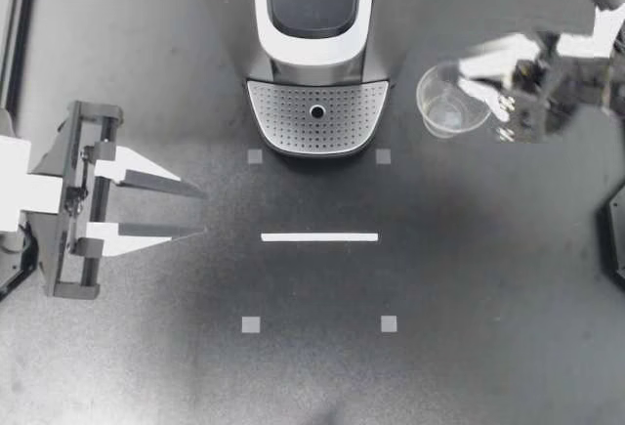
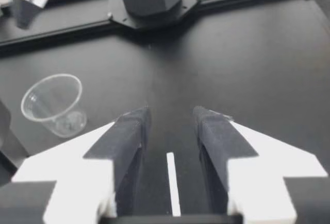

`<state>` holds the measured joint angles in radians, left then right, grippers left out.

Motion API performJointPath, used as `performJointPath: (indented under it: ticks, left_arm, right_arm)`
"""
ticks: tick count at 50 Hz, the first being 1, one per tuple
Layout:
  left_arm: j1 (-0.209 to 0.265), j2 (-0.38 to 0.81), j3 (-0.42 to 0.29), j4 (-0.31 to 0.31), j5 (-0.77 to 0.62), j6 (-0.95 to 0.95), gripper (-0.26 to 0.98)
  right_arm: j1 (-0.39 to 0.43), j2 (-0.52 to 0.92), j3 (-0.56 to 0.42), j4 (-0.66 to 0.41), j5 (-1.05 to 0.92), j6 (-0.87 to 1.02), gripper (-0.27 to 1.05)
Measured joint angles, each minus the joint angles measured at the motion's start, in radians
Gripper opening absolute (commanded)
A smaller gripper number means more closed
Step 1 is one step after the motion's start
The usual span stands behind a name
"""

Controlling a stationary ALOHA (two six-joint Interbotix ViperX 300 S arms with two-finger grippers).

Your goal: Place the coffee capsule inside the capsule container, then place the cup onto the center of the cup tray, then push the 'Hot Water' and 'Travel Mug' buttons.

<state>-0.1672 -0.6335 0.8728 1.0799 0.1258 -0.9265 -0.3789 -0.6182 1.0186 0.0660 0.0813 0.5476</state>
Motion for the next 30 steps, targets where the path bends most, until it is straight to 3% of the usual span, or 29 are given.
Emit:
performJointPath:
  ticks: [13,20,30]
  left_arm:
    - [0.0,0.009,0.006,-0.002,-0.002,0.0,0.34]
    - [0.003,0.017,0.008,-0.014,0.0,-0.005,0.34]
    - [0.064,0.017,0.023,-0.044,0.0,-0.04,0.34]
  right_arm:
    - [-0.143,-0.061,0.121,0.002,0.11,0.166,0.08]
    - [-0.178,-0.067,0.178,0.002,0.107,0.236,0.08]
    - [-0.195,-0.069,0.221,0.002,0.071,0.279,0.08]
